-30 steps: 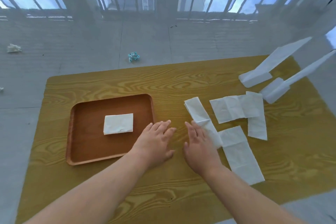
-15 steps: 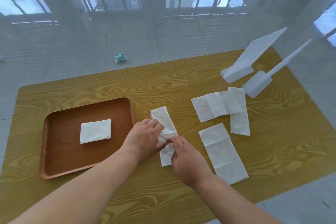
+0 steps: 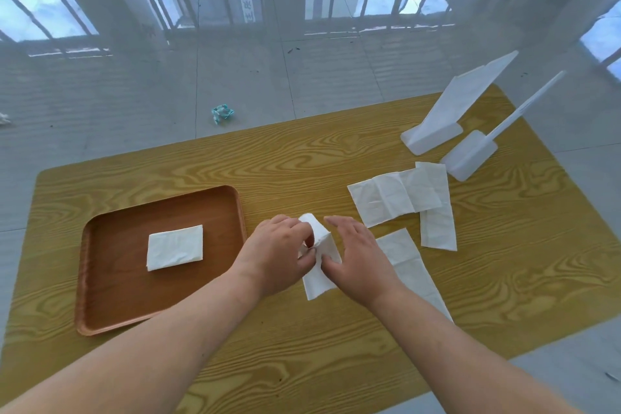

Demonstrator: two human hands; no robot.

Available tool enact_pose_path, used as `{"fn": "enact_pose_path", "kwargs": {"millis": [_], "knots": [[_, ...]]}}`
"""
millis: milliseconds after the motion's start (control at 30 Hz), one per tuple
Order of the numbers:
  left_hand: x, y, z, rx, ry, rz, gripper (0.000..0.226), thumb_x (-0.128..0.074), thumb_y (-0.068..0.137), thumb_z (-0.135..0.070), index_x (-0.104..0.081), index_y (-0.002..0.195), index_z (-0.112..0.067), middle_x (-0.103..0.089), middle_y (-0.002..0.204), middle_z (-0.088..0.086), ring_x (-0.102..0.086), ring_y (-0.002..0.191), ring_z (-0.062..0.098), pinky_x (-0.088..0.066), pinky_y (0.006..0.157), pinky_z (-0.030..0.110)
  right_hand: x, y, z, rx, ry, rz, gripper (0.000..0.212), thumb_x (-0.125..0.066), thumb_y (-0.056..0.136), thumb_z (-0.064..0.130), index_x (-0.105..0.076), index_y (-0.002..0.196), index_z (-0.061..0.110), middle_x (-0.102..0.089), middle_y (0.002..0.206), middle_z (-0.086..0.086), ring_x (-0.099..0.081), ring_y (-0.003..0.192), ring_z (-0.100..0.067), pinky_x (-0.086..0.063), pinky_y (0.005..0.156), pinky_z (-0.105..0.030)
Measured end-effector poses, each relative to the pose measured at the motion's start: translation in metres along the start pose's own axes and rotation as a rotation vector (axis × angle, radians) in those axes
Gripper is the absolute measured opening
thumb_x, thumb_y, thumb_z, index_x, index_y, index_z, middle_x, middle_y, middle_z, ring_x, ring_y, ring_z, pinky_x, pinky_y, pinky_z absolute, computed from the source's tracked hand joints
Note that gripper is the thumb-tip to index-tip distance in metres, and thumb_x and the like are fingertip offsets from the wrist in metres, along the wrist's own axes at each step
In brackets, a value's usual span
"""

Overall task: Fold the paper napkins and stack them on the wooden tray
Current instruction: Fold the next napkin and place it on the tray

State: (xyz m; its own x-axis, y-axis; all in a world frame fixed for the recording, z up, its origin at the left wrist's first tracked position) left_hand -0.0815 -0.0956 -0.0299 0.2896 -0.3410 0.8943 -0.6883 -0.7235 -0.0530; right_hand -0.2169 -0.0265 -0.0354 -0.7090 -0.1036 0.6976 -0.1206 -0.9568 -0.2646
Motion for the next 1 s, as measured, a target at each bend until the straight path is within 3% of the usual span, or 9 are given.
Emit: {"fn": "enact_pose_path", "kwargs": {"millis": [100,167,300,433,567,667,733,867,1000], "knots": [[0.016,-0.003,-0.002,-0.012,-0.045,-0.043,0.018,-0.057,0.092,-0.045,-0.062,0.094,-0.027,-0.068,0.097,-0.012,-0.057,0.102,0.015,-0.048,0.093,0.037,-0.001,0.01,-0.003,-0.151,0.111,0.051,0.078,-0.069,0.085,0.037,-0.037,0.156,0.027,-0.051,0.15,0.005,-0.047,0.139,-0.014,-0.041,0.115,-0.034],[0.023,-0.006,0.0,0.006,-0.062,-0.073,0.017,-0.058,0.092,-0.044,-0.062,0.095,-0.028,-0.068,0.1,-0.01,-0.058,0.103,0.016,-0.05,0.091,0.038,-0.006,0.011,-0.009,-0.298,0.348,0.071,0.08,-0.075,0.082,0.034,-0.037,0.152,0.028,-0.068,0.124,0.003,-0.068,0.109,-0.012,-0.057,0.092,-0.034],[0.015,-0.014,0.016,0.153,-0.094,-0.031,0.04,-0.055,0.09,-0.062,-0.056,0.117,-0.032,-0.057,0.119,-0.014,-0.053,0.111,0.01,-0.042,0.086,0.028,-0.02,0.009,-0.015,-0.396,0.639,0.113,0.053,-0.074,0.089,0.014,-0.054,0.137,0.021,-0.079,0.098,-0.007,-0.076,0.083,-0.015,-0.061,0.074,-0.038],[0.0,-0.031,0.034,0.384,-0.067,-0.008,0.052,-0.051,0.089,-0.073,-0.05,0.12,-0.03,-0.056,0.113,-0.012,-0.055,0.097,0.011,-0.041,0.075,0.029,-0.034,-0.007,-0.032,-0.548,0.522,0.117,0.058,-0.066,0.086,0.008,-0.051,0.14,0.025,-0.075,0.104,-0.004,-0.073,0.09,-0.019,-0.06,0.073,-0.035],[-0.017,-0.043,0.025,0.226,0.016,0.08,0.047,-0.051,0.092,-0.066,-0.052,0.122,-0.029,-0.056,0.113,-0.012,-0.056,0.102,0.011,-0.049,0.08,0.028,-0.049,-0.022,-0.045,-0.647,0.485,0.146,0.054,-0.069,0.089,0.012,-0.05,0.138,0.026,-0.069,0.118,-0.003,-0.069,0.102,-0.023,-0.062,0.089,-0.046],[-0.025,-0.047,0.022,0.257,0.079,0.163,0.042,-0.043,0.093,-0.07,-0.057,0.092,-0.03,-0.063,0.092,-0.014,-0.062,0.083,0.01,-0.047,0.063,0.027,-0.052,-0.023,-0.047,-0.649,0.592,0.127,0.028,-0.07,0.094,0.014,-0.065,0.121,0.017,-0.074,0.114,-0.004,-0.073,0.101,-0.025,-0.062,0.09,-0.05],[-0.03,-0.049,0.028,0.456,0.043,0.246,0.062,-0.032,0.092,-0.078,-0.056,0.07,-0.025,-0.063,0.066,-0.01,-0.06,0.058,0.012,-0.041,0.049,0.03,-0.053,-0.024,-0.042,-0.631,0.758,0.132,0.018,-0.068,0.096,0.01,-0.071,0.113,0.015,-0.08,0.106,-0.006,-0.076,0.095,-0.025,-0.064,0.085,-0.048],[-0.056,-0.064,0.03,1.017,-0.721,0.424,0.084,-0.04,0.084,-0.087,-0.074,0.094,-0.011,-0.079,0.082,0.004,-0.076,0.063,0.022,-0.059,0.058,0.033,-0.051,-0.026,-0.035,-0.612,0.993,0.201,0.019,-0.06,0.099,0.002,-0.073,0.111,0.009,-0.081,0.104,-0.012,-0.077,0.093,-0.03,-0.063,0.078,-0.045],[-0.061,-0.054,0.025,0.996,-1.206,0.282,0.045,-0.068,0.092,-0.054,-0.076,0.111,-0.014,-0.082,0.096,0.005,-0.078,0.082,0.021,-0.062,0.072,0.038,-0.045,-0.032,-0.043,-0.608,0.886,0.286,0.021,-0.059,0.094,0.0,-0.074,0.104,0.01,-0.081,0.097,-0.01,-0.074,0.084,-0.026,-0.059,0.073,-0.042]]}}
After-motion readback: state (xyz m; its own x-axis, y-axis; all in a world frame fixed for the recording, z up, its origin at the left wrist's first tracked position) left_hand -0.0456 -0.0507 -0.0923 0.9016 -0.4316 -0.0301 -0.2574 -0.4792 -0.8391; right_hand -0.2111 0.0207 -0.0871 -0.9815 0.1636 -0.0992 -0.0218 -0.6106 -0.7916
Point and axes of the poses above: each hand's wrist, its own y-axis towards the middle knuckle, its own x-axis out of the back of the hand, z = x × y, the point moved 7 cm from there along y, towards the middle knuckle
